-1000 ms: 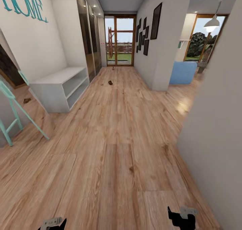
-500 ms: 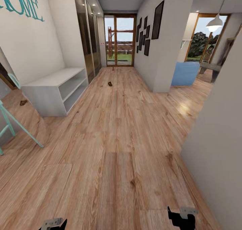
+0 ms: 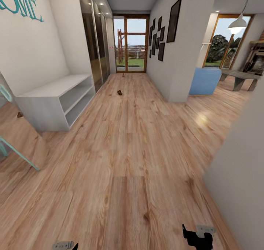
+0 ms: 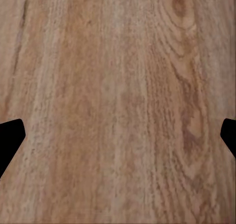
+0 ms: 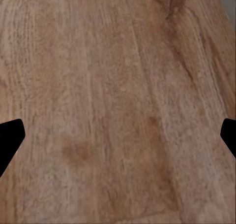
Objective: Pick up the two gym shoes and the two sandals from the corridor floor and place them onto the hallstand (shoe rack) in the corridor, making sure they are on the rack and not on the floor. Arrange them so the two gym shoes are next to each other and the two sandals are next to each other.
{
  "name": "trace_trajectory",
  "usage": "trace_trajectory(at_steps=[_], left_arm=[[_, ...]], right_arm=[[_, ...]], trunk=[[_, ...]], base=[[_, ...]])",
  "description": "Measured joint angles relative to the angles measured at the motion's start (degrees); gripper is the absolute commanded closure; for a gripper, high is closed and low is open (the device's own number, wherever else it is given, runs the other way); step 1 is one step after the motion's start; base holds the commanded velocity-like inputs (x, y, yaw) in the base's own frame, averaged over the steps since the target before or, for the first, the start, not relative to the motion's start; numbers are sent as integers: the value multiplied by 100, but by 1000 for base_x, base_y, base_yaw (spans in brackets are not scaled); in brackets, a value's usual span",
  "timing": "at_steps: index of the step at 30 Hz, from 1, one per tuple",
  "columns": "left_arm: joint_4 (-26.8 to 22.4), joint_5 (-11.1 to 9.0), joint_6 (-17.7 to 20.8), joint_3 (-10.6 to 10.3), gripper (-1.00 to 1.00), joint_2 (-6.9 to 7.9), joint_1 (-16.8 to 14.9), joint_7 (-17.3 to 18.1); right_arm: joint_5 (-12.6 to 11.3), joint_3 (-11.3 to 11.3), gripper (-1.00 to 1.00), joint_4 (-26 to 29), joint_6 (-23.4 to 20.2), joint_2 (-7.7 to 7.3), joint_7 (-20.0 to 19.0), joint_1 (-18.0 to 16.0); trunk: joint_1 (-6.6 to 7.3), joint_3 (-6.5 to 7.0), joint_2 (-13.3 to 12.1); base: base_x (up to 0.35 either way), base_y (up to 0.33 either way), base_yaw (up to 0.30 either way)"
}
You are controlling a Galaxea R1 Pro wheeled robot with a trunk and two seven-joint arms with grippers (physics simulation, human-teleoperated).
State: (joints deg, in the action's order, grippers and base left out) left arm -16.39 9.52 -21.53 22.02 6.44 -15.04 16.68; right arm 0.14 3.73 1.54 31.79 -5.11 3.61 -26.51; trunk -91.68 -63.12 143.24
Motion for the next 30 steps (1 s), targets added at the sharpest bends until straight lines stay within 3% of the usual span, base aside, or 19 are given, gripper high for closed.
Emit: trace_trajectory(at_steps=[7,17,30], left_arm=[[3,234,87,-71,-100,38,-3,-10],[-25,244,107,-29,-100,85,-13,-28],[1,261,0,-61,-100,75,1,-15]], right_arm=[[2,-5,-100,0,0,37,-8,0],[8,-2,-100,0,-2,182,-9,1],[23,6,-100,0,-8,190,-11,5]], trunk=[[0,0,0],[0,0,0],[0,0,0]], base=[[332,0,0],[334,0,0],[335,0,0]])
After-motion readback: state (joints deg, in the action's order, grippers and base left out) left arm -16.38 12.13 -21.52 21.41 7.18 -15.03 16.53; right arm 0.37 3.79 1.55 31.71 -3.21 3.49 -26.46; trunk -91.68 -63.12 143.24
